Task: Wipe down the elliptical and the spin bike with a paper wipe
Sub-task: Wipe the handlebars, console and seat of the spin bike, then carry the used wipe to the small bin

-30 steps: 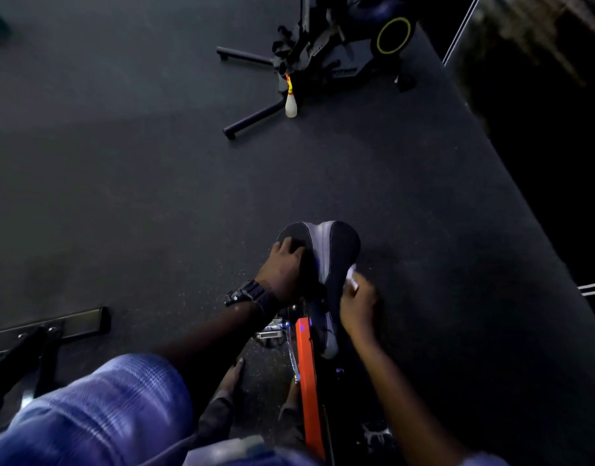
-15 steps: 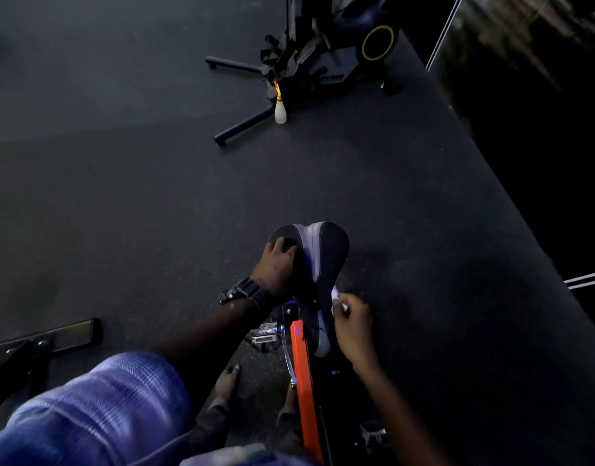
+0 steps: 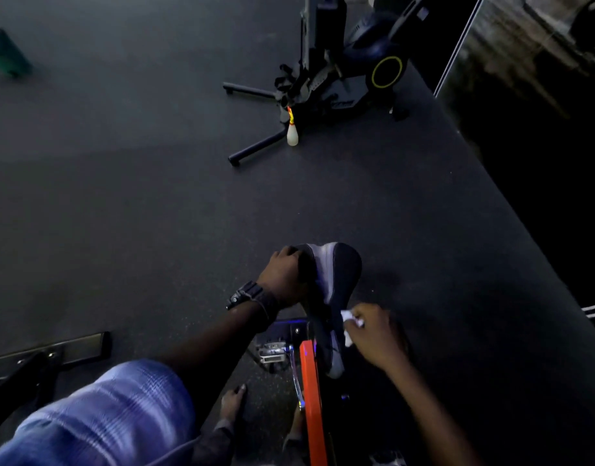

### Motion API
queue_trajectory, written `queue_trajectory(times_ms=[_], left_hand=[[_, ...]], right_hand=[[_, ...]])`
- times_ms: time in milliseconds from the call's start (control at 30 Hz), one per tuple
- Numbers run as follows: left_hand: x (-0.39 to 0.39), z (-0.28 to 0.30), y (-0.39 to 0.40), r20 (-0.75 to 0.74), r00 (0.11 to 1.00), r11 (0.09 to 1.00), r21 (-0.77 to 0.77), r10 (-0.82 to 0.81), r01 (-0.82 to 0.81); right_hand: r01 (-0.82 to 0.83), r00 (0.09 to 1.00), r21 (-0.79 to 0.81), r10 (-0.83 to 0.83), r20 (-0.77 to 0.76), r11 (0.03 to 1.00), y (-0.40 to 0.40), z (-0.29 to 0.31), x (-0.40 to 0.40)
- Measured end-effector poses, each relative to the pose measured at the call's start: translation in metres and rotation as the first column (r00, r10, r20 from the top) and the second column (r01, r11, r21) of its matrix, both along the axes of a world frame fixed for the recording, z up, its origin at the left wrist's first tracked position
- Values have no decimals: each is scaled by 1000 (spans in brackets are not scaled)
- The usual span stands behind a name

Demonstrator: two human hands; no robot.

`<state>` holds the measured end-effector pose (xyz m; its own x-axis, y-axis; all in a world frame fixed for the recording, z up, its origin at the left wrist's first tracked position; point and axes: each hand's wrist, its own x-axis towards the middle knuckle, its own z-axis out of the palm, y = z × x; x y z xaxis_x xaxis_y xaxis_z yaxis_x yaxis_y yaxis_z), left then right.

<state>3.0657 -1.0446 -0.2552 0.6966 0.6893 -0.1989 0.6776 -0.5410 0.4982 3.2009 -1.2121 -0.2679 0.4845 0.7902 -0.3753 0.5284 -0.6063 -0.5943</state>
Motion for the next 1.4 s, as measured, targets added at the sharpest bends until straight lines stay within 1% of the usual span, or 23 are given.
queue_trajectory(times_ms=[100, 133, 200, 267, 367, 467, 567, 633, 733, 800, 867, 967, 1033, 1200, 1267, 1400], left_hand=[[-7, 47, 30, 102, 979, 983, 30, 177, -181], [-12, 69, 43, 152, 961, 969, 49, 232, -242], [-26, 114, 70, 268, 911, 933, 89, 314, -348], [-44, 161, 95, 373, 851, 890, 120, 370, -440], [-87, 235, 126, 517, 746, 818, 141, 419, -558], [-141, 294, 153, 622, 649, 736, 166, 439, -656], [-208, 339, 181, 694, 561, 677, 143, 452, -722], [-254, 362, 200, 729, 517, 644, 138, 448, -752], [-325, 389, 227, 798, 427, 610, 96, 426, -787], [-370, 404, 242, 824, 398, 591, 98, 403, -800], [-415, 414, 260, 842, 370, 569, 93, 393, -817], [-474, 418, 291, 848, 327, 560, 44, 417, -827], [-503, 417, 316, 858, 280, 546, -1, 431, -838], [-545, 420, 377, 890, 164, 505, -84, 426, -859], [-554, 421, 404, 898, 147, 495, -87, 416, -865], [-572, 425, 475, 905, 162, 460, -42, 393, -887]], right_hand=[[-36, 999, 167, 32, 24, 985, 66, 48, 13], [-51, 998, 248, 55, -9, 967, 94, 68, 15], [-57, 986, 409, 116, -122, 911, 150, 109, 14], [-84, 971, 534, 189, -146, 841, 202, 160, 2], [-148, 955, 663, 280, -97, 734, 267, 249, -33], [-220, 950, 726, 313, 6, 652, 316, 312, -72], [-349, 930, 698, 320, 179, 625, 356, 355, -120], [-412, 909, 680, 328, 257, 606, 378, 372, -156], [-448, 894, 657, 322, 313, 606, 413, 387, -216], [-473, 881, 650, 314, 354, 595, 438, 392, -254], [-502, 865, 656, 316, 390, 564, 462, 395, -291], [-548, 835, 637, 312, 453, 542, 499, 397, -338], [-571, 819, 628, 310, 483, 529, 524, 398, -363], [-609, 793, 646, 331, 512, 460, 587, 418, -409], [-609, 793, 662, 332, 510, 438, 617, 427, -423], [-601, 799, 691, 320, 508, 403, 706, 433, -445]])
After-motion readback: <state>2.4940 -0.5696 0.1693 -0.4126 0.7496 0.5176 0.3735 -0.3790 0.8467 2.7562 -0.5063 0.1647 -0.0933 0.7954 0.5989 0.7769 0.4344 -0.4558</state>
